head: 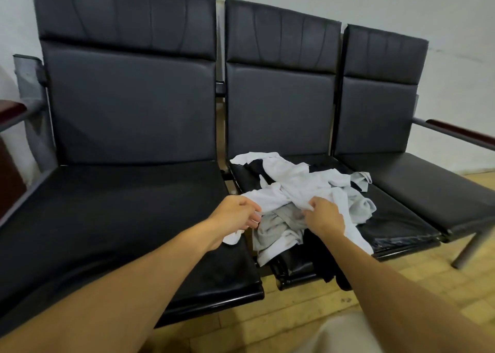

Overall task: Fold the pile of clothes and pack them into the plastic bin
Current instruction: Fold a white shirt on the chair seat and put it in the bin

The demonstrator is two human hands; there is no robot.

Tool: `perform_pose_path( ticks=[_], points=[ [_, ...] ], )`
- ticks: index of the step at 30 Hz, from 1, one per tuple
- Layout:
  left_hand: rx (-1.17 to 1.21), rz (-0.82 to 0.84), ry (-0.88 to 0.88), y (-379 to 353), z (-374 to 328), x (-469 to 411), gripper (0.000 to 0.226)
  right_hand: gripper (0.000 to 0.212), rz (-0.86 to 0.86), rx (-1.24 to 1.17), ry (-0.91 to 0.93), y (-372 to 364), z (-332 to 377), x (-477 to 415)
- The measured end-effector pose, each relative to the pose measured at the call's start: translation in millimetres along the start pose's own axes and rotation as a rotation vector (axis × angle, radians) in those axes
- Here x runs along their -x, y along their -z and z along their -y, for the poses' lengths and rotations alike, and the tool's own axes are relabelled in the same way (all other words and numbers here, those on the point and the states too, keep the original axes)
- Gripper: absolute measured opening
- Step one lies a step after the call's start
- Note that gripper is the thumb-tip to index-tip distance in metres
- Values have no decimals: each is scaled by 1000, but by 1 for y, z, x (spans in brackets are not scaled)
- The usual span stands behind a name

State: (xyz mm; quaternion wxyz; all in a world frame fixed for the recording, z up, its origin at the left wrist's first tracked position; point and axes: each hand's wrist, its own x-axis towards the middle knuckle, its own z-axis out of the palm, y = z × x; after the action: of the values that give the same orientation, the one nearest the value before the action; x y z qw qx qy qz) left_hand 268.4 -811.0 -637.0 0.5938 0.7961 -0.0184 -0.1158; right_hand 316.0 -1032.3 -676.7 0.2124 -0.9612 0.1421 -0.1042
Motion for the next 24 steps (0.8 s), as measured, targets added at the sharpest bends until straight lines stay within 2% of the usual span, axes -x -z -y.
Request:
perform_pose_path(
  ticks=[5, 9, 13, 16, 19, 24],
  points=[
    [31, -27, -16, 16, -2, 16, 21, 15, -161, -450, 49, 28, 39, 27],
    [86, -35, -61, 36, -3, 36, 19, 30, -136, -705, 89, 56, 90, 46],
    [186, -128, -88, 70, 1, 58, 21, 30, -4, -869, 177, 55, 156, 63],
    [208, -178, -125, 107, 15, 77, 22, 30, 113, -877, 253, 33, 203, 78],
    [143, -226, -126, 148, 37, 91, 21, 29, 294, -898, 310, 4, 240, 93],
    [126, -258, -32, 196, 77, 101, 31, 31, 596, -922, 344, -40, 272, 105]
  ],
)
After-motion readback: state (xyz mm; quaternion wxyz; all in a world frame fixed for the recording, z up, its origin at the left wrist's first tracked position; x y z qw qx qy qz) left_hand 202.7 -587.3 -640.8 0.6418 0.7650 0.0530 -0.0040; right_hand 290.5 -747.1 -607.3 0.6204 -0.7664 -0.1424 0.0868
